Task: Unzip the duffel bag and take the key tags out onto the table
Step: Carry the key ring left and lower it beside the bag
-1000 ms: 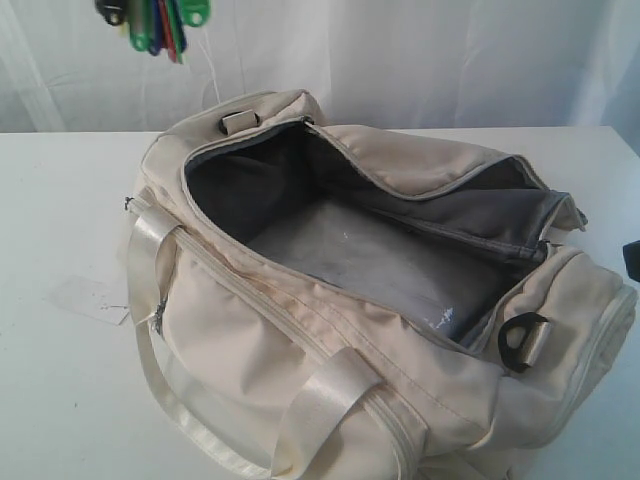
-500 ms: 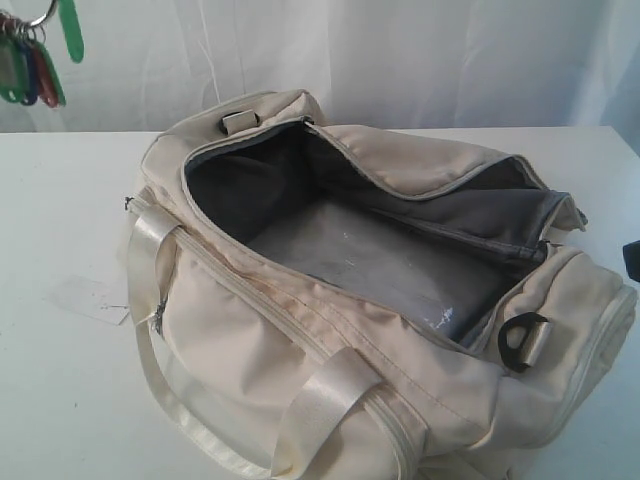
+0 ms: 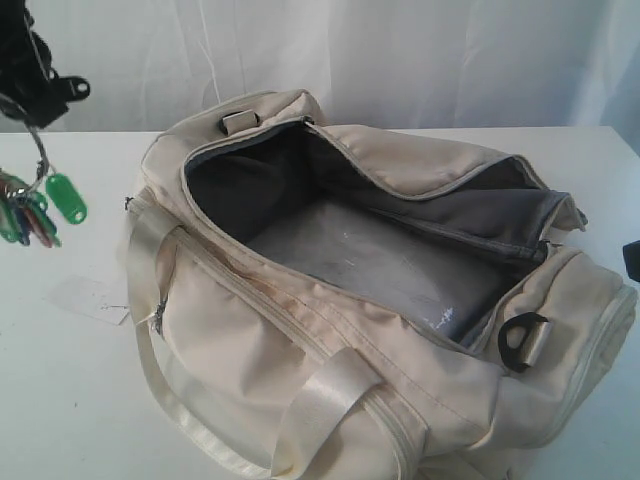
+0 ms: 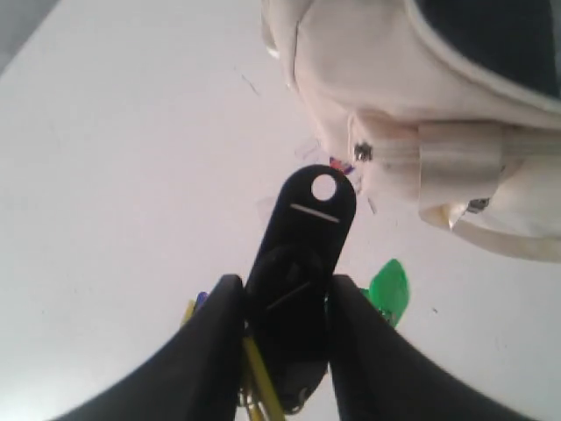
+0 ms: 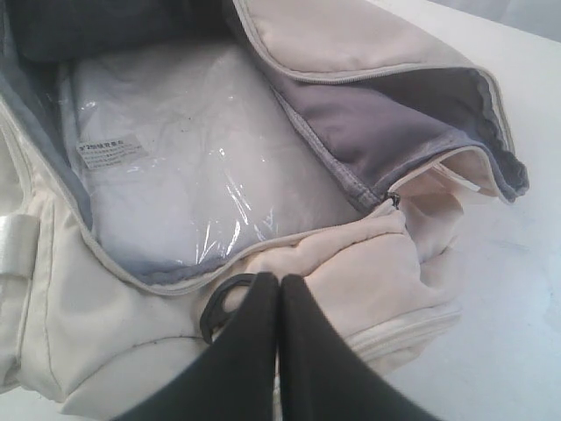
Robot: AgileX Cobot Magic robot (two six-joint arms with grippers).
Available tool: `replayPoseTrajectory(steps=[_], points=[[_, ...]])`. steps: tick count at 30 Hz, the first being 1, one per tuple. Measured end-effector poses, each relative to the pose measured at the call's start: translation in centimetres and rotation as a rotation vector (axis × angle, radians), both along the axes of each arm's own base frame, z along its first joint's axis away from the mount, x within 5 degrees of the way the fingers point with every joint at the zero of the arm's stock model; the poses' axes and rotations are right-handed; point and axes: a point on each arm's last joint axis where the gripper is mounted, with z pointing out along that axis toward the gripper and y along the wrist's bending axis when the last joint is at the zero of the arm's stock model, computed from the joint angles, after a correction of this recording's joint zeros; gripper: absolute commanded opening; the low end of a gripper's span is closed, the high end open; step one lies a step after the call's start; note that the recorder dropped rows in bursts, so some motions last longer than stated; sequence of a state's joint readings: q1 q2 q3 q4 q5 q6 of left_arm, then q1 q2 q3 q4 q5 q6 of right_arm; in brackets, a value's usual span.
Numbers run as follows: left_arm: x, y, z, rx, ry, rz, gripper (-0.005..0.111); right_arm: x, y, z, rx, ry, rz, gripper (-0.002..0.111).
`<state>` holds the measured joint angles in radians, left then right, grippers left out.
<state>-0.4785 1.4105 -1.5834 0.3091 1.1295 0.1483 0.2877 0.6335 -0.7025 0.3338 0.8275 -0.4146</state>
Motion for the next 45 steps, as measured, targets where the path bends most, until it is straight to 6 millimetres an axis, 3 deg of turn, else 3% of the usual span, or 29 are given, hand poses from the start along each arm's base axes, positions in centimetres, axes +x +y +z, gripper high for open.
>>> replayPoseTrajectory(steps=[8, 15, 20, 26, 45], points=[[0.4, 2.1, -6.2, -0.002, 0.177, 0.165, 0.0, 0.0, 0.0, 0.0, 0.0, 0.0, 0.0, 0.0], [-0.7, 0.6, -9.9, -0.09, 0.325, -0.05, 0.0, 0.0, 0.0, 0.0, 0.0, 0.0, 0.0, 0.0], [-1.3, -1.0, -12.2, -0.214, 0.339, -0.267, 0.0, 0.0, 0.0, 0.0, 0.0, 0.0, 0.0, 0.0], [-1.7, -0.9, -15.6, -0.224, 0.292, -0.288, 0.0, 0.0, 0.0, 0.0, 0.0, 0.0, 0.0, 0.0], [-2.3, -0.1, -18.3, -0.159, 0.268, -0.299, 0.0, 0.0, 0.0, 0.0, 0.0, 0.0, 0.0, 0.0]])
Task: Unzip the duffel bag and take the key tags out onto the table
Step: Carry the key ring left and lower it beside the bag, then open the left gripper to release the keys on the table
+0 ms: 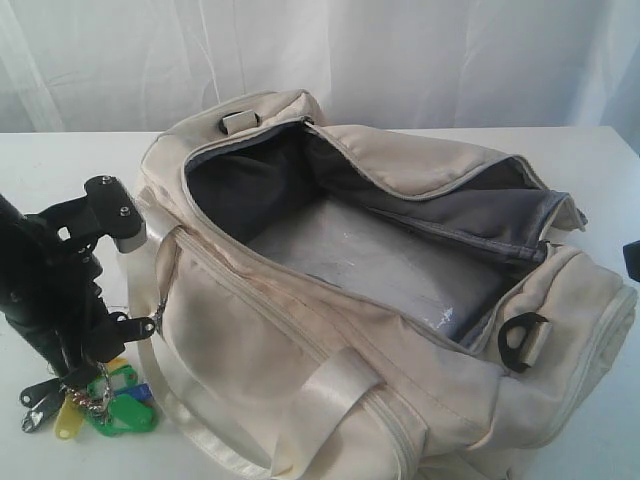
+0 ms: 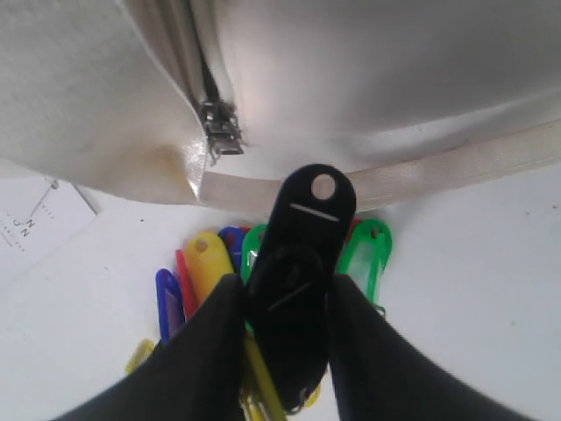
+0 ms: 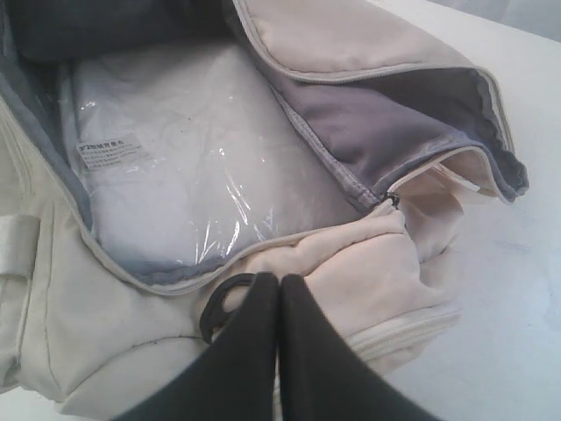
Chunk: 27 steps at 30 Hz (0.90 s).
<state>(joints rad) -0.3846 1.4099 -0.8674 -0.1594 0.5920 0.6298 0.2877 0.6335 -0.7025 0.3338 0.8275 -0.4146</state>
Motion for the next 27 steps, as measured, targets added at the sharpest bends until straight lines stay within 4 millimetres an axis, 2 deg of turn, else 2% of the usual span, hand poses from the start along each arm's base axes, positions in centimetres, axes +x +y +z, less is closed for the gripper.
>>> replayPoseTrajectory(steps=[8, 10, 17, 27], points=[[0.0, 0.2, -1.2, -0.004, -0.064, -0.005, 0.0, 0.0, 0.0, 0.0, 0.0, 0.0, 0.0, 0.0], [0.0, 0.1, -1.2, -0.009, -0.073, -0.027, 0.004, 0.0, 0.0, 0.0, 0.0, 0.0, 0.0, 0.0], [-0.3, -0.7, -1.0, -0.082, -0.073, -0.105, 0.038, 0.0, 0.0, 0.0, 0.0, 0.0, 0.0, 0.0], [-0.7, -0.8, -1.0, -0.095, -0.044, -0.141, 0.079, 0.0, 0.0, 0.0, 0.0, 0.0, 0.0, 0.0]])
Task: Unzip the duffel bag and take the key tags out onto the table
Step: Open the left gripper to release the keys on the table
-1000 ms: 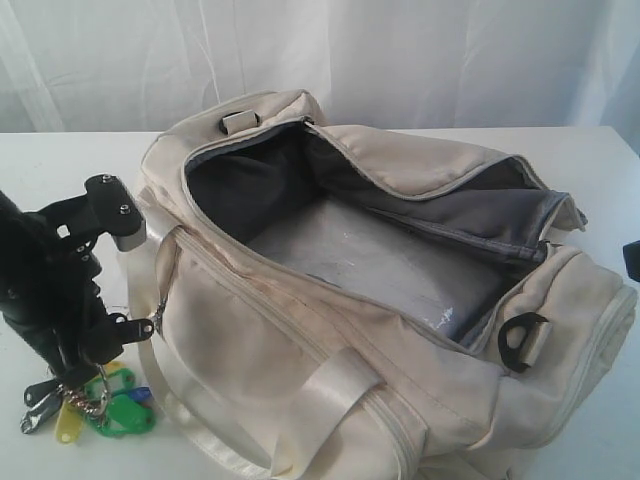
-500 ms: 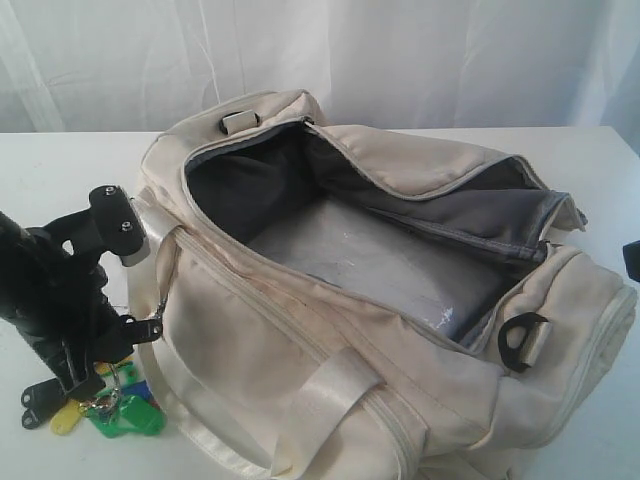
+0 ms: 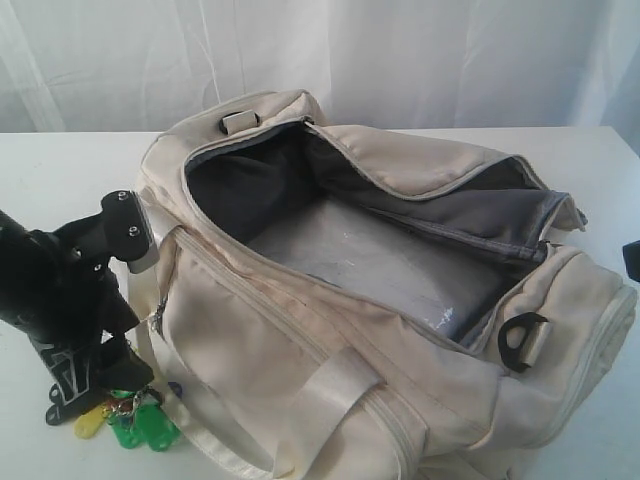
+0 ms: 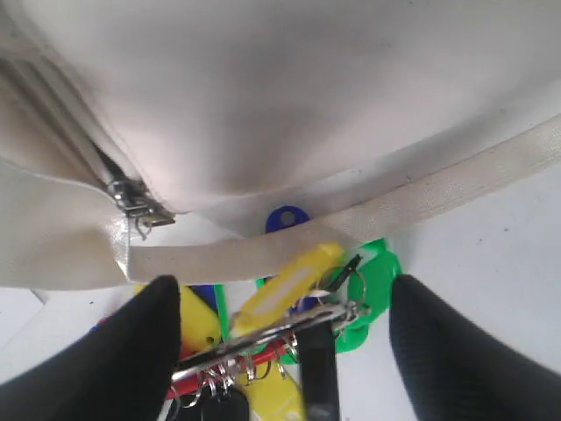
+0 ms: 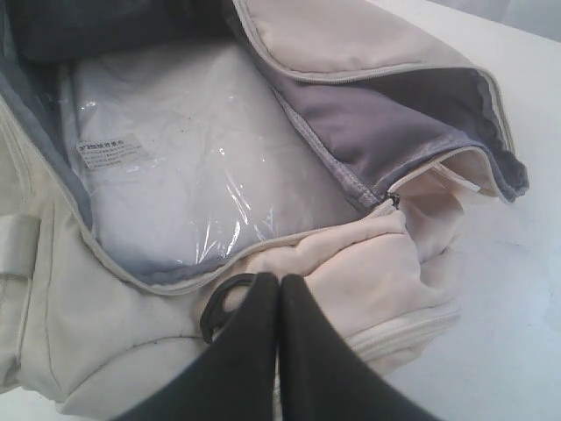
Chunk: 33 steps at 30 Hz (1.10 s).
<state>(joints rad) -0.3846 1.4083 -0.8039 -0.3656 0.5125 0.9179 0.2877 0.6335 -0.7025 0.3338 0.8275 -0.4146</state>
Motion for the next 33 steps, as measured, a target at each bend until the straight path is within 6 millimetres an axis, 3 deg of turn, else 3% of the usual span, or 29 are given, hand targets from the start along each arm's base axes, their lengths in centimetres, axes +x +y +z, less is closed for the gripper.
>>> replayPoseTrajectory(steps=[5, 13, 18, 22, 28, 33], points=[[0.1, 0.0, 0.0, -0.002, -0.006, 0.001, 0.088, 0.0, 0.0, 0.0, 0.0, 0.0, 0.0, 0.0], [0.1, 0.0, 0.0, -0.008, -0.005, 0.007, 0.088, 0.0, 0.0, 0.0, 0.0, 0.0, 0.0, 0.0], [0.7, -0.5, 1.7, -0.037, 0.015, 0.031, 0.086, 0.0, 0.0, 0.0, 0.0, 0.0, 0.0, 0.0], [0.8, -0.9, 3.6, -0.056, 0.083, 0.045, 0.063, 0.0, 0.0, 0.0, 0.0, 0.0, 0.0, 0.0], [0.5, -0.7, 7.7, -0.041, 0.126, 0.093, 0.002, 0.0, 0.0, 0.0, 0.0, 0.0, 0.0, 0.0], [-0.4, 0.2, 11.2, -0.04, 0.059, 0.175, 0.0, 0.0, 0.0, 0.0, 0.0, 0.0, 0.0, 0.0]])
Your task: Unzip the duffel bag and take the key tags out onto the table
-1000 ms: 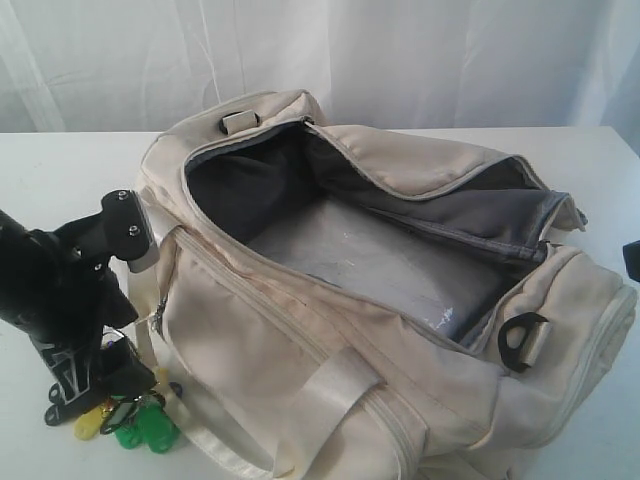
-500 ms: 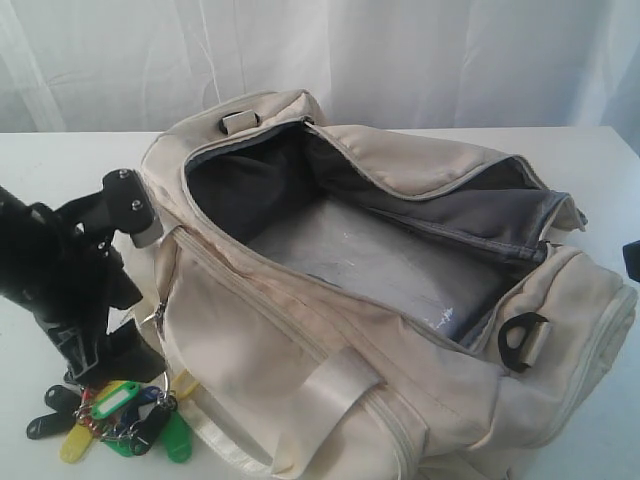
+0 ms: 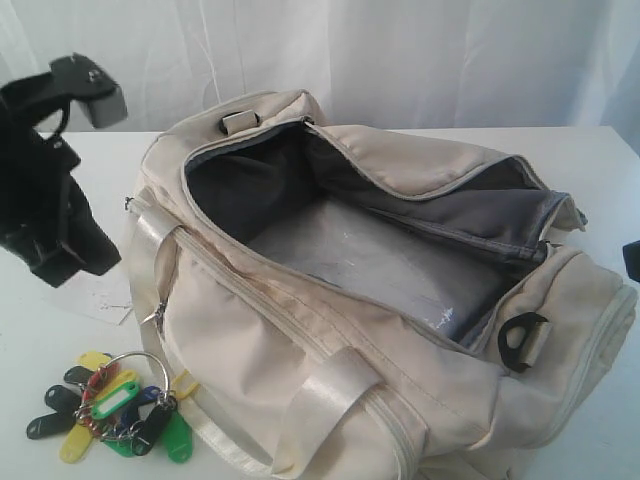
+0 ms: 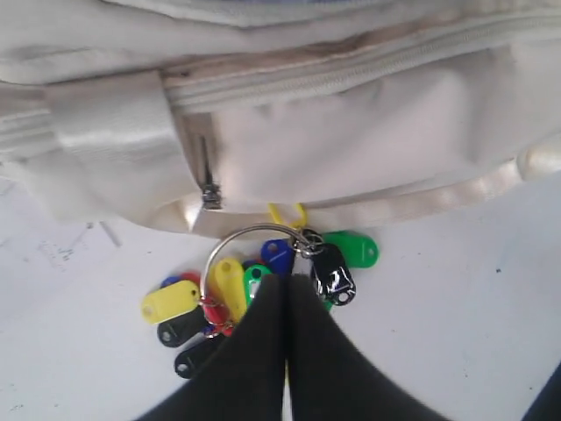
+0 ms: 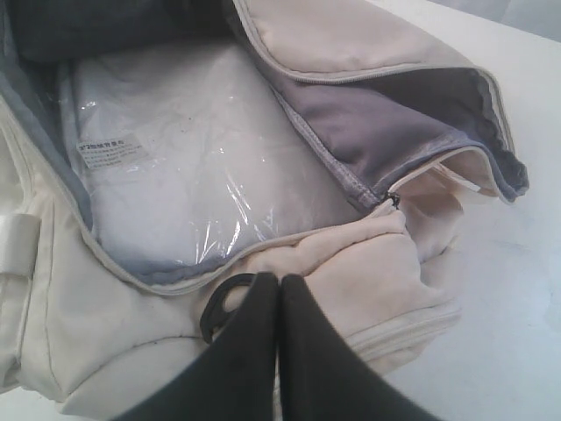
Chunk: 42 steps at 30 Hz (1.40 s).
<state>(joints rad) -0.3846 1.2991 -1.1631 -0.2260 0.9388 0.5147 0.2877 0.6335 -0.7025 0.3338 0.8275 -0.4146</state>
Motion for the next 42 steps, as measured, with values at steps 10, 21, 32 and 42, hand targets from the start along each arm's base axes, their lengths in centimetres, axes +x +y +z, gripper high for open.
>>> replayPoseTrajectory(steps=[10, 21, 32, 42], points=[[-3.5, 1.6, 5.0, -0.129, -0.22, 0.11, 0.0, 0.0, 0.0, 0.0, 0.0, 0.0, 0.0, 0.0], [-3.9, 1.5, 5.4, -0.173, -0.223, 0.117, 0.0, 0.0, 0.0, 0.0, 0.0, 0.0, 0.0, 0.0], [-3.9, 1.5, 5.4, -0.173, -0.223, 0.117, 0.0, 0.0, 0.0, 0.0, 0.002, 0.001, 0.0, 0.0], [-5.0, 2.0, 6.4, -0.194, -0.268, 0.116, 0.0, 0.0, 0.0, 0.0, 0.002, 0.001, 0.0, 0.0]])
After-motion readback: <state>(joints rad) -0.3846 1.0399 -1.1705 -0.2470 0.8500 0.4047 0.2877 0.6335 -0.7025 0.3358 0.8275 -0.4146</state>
